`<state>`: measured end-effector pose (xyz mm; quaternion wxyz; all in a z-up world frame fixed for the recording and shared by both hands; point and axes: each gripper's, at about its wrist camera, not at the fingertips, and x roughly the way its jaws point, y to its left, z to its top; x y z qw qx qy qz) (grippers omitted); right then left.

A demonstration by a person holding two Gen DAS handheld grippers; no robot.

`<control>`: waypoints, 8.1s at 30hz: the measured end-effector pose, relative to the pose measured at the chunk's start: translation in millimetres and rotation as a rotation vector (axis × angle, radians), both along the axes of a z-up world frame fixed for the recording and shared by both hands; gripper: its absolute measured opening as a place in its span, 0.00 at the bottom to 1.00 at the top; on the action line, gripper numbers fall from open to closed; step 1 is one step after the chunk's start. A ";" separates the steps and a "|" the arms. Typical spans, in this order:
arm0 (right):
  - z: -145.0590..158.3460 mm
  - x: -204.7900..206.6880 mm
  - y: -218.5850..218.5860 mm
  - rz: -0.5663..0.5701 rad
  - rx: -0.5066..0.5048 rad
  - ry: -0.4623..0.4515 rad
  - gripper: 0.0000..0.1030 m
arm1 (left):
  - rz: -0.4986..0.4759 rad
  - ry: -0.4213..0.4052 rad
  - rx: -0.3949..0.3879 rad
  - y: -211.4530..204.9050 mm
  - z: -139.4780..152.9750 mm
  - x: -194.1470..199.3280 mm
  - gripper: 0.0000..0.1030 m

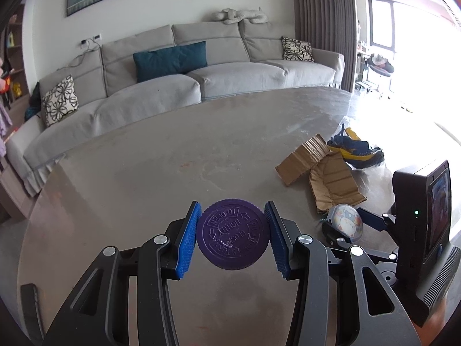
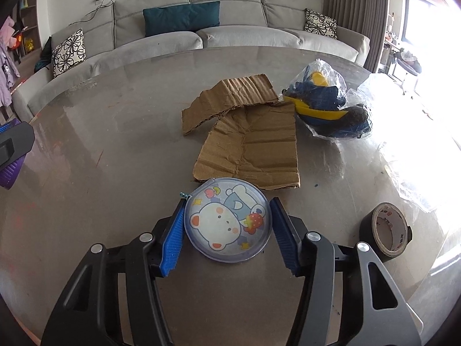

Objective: Collect trash
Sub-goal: 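Grasp the purple round lid with the left tool while the right tool grasps the cartoon tin, then carry the purple lid and cartoon tin over the white bin with both tools, then open the left tool to drop the purple lid into the bin, then lower the cartoon tin into the bin and open the right tool, then move both tools back over the coffee table toward the black tape roll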

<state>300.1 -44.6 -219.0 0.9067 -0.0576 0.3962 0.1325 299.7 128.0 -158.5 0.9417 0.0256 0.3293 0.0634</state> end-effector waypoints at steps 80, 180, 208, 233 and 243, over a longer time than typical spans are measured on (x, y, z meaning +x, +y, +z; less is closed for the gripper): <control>50.6 -194.4 -287.8 -0.495 -0.031 -0.247 0.55 | -0.665 0.106 0.064 -348.3 -66.4 -77.9 0.46; -167.5 -115.5 -304.0 -0.391 -0.062 0.282 0.56 | -0.686 0.305 0.117 -320.8 -139.2 -40.5 0.97; -60.8 -126.2 -316.1 -0.478 -0.061 -0.026 0.95 | -0.629 0.163 0.028 -305.6 -85.6 -34.2 0.97; 86.2 -146.4 -260.4 -0.364 -0.032 -0.426 0.95 | -0.442 -0.019 -0.021 -233.3 -9.9 -9.7 0.97; 105.3 -75.5 -224.5 -0.272 -0.010 -0.439 0.95 | -0.380 -0.001 -0.058 -200.3 8.7 44.2 0.97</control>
